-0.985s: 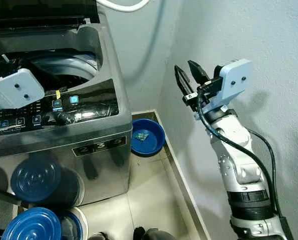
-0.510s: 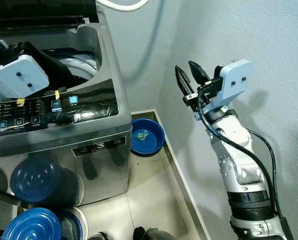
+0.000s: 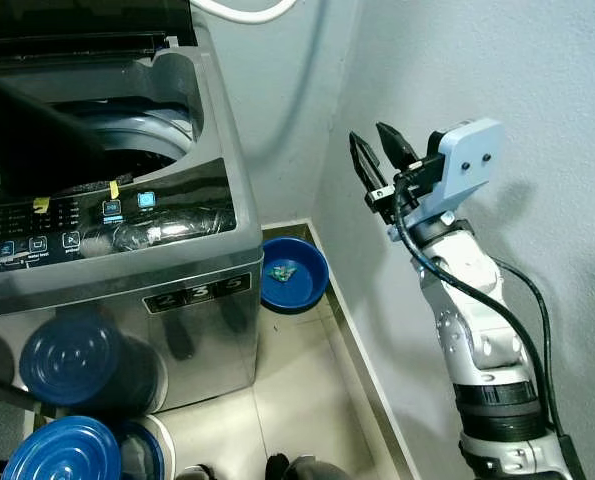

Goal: Clothes washing

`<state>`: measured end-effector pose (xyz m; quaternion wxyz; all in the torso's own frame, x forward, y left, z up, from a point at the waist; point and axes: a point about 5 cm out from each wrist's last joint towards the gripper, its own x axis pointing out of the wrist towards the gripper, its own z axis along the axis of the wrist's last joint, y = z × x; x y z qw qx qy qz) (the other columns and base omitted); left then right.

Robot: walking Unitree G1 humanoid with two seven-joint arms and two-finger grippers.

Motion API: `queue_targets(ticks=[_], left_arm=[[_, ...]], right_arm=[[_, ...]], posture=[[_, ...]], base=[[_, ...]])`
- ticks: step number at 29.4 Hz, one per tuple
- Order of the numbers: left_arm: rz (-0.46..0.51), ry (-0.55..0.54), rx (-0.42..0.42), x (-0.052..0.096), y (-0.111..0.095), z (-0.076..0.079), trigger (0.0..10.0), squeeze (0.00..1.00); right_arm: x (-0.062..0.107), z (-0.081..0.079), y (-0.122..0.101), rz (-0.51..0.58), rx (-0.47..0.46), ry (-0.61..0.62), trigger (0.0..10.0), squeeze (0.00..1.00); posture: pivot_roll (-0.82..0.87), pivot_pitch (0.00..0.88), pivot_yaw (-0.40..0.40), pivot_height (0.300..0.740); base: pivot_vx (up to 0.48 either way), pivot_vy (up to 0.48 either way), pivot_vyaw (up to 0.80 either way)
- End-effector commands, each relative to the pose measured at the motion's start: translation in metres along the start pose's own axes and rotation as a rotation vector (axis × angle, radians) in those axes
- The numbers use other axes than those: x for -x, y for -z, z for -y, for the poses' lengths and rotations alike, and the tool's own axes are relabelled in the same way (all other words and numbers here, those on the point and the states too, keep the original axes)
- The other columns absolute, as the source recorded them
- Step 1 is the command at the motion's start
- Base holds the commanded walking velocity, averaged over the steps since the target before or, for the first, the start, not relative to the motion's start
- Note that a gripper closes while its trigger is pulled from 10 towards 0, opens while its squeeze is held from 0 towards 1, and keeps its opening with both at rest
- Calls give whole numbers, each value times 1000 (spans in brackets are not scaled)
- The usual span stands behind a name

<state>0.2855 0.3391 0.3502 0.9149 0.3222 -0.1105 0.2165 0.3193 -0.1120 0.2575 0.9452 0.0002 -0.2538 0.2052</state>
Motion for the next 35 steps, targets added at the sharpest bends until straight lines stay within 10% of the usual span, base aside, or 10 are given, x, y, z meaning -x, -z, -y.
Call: queue_targets(ticks=[1,3,4,5,8,14,17,25,27,35], left_arm=[[-37,-21,106,-2,3,-11,10000,1000],[13,55,77,0,-4,-2,10000,1000],[95,202,43,6,-13,15,10000,0],[95,202,43,6,-13,15,10000,0],[285,685,136,43,-39,64,10000,0],[298,1090,449,86,-61,88,10000,0],[279,1129,468,94,-62,93,10000,0],[280,1015,305,93,-53,105,10000,0],[322,763,257,73,-54,105,10000,0],[338,411,385,48,-67,108,10000,0]], right_arm=[[1,0,-1,2,-2,2,10000,0],[1,0,-1,2,-2,3,10000,0],[1,0,-1,3,-3,3,10000,0],[1,0,-1,3,-3,3,10000,0],[1,-1,-1,5,-5,2,10000,0],[1,-1,-2,8,-2,4,10000,0],[1,-1,-2,8,-1,6,10000,0],[1,-2,-1,9,-3,5,10000,0],[0,-2,-1,13,-4,6,10000,0],[-4,3,-4,38,21,73,10000,0]], posture=[[69,129,-20,740],[70,129,-19,740],[71,126,-19,740],[71,126,-19,740],[67,122,-19,740],[63,118,-15,740],[63,118,-15,740],[65,112,-14,740],[70,108,-13,740],[56,101,-15,740]], base=[[0,0,0],[0,0,0],[0,0,0],[0,0,0],[0,0,0],[0,0,0],[0,0,0],[0,0,0],[0,0,0],[0,0,0]])
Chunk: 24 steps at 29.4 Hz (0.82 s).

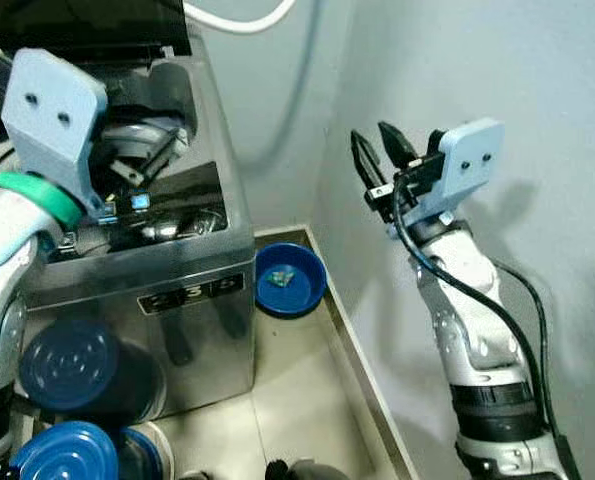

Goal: Clothes washing

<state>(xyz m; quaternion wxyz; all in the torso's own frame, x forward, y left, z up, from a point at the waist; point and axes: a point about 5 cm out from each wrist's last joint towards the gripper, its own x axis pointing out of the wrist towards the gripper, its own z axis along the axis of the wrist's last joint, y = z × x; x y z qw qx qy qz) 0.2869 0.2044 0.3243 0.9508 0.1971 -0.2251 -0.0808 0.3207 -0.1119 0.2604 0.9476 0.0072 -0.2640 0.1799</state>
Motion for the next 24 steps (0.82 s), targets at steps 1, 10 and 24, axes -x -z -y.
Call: queue_targets(ticks=[1,10,24], left_arm=[[12,-129,62,-9,0,-3,10000,0],[24,-245,201,-30,8,4,10000,0],[21,-301,227,-40,21,18,10000,0]], right_arm=[[-6,6,-5,30,26,49,10000,0],[-20,8,-12,74,16,89,10000,0],[-19,9,-8,78,4,141,10000,0]], posture=[[54,95,-19,740],[49,77,-29,740],[38,63,-16,740]], base=[[0,0,0],[0,0,0],[0,0,0]])
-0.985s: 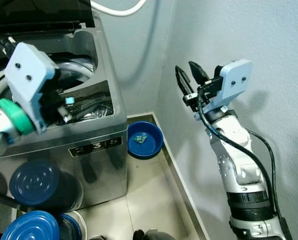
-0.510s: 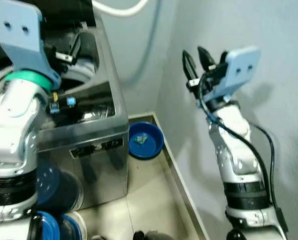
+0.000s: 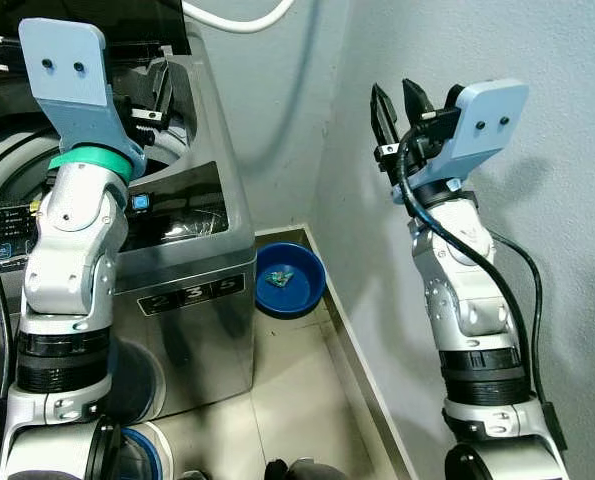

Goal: Clothes washing

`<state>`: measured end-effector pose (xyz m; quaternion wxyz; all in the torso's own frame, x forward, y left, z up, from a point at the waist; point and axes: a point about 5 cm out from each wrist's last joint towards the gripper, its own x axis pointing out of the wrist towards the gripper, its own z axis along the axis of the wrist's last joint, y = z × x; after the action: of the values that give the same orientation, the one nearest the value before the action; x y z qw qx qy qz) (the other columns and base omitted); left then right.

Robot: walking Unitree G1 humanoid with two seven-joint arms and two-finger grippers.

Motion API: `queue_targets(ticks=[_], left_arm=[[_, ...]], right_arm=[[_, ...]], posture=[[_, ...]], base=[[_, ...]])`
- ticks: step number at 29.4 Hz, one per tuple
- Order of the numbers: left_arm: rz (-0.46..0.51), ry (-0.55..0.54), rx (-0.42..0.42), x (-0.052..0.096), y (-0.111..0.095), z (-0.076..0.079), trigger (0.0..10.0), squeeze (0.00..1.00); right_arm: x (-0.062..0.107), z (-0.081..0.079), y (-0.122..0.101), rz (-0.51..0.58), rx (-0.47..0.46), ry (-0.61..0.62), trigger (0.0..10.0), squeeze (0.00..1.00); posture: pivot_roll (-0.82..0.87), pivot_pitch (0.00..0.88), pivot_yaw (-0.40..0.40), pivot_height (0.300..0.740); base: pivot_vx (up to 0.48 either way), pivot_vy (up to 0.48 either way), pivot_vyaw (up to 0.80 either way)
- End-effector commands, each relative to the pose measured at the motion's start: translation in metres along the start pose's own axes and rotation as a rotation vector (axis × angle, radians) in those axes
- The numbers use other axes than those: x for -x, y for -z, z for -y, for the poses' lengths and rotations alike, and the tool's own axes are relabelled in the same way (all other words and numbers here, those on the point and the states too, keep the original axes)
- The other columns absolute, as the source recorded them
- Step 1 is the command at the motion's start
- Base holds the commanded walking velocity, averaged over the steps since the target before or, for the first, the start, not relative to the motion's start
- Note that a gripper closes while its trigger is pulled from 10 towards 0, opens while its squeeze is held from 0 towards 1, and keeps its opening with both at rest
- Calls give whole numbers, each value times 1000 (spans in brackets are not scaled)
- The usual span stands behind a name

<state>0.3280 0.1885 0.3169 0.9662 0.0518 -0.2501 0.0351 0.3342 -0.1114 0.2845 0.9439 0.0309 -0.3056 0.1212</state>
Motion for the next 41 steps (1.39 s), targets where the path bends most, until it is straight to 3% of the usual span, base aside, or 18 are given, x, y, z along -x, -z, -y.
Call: queue_targets(ticks=[1,23,26,27,28,30,32,41], left_arm=[[4,-2,-1,-3,3,4,10000,0],[17,14,-61,0,11,11,10000,0],[27,-13,-64,2,11,8,10000,0],[27,-13,-64,2,11,8,10000,0],[34,-18,-67,2,10,9,10000,0],[34,-18,-67,2,10,9,10000,0],[33,-6,-70,3,10,12,10000,0],[38,8,-83,2,9,13,10000,0]], right_arm=[[4,4,6,-14,6,21,10000,0],[3,17,2,-2,37,54,10000,0],[-11,11,-24,70,-15,48,10000,0],[-11,11,-24,70,-15,48,10000,0],[-21,5,-44,116,-33,33,10000,0],[-21,5,-44,116,-33,33,10000,0],[-29,-6,-61,160,-44,-1,10000,0],[-24,-8,-59,156,-56,4,10000,0]], posture=[[38,62,-16,740],[20,58,-35,740],[21,62,-68,740],[21,62,-68,740],[18,76,-77,740],[18,76,-77,740],[13,82,-72,740],[31,79,-54,740]], base=[[0,0,0],[0,0,0],[0,0,0],[0,0,0],[0,0,0],[0,0,0],[0,0,0],[0,0,0]])
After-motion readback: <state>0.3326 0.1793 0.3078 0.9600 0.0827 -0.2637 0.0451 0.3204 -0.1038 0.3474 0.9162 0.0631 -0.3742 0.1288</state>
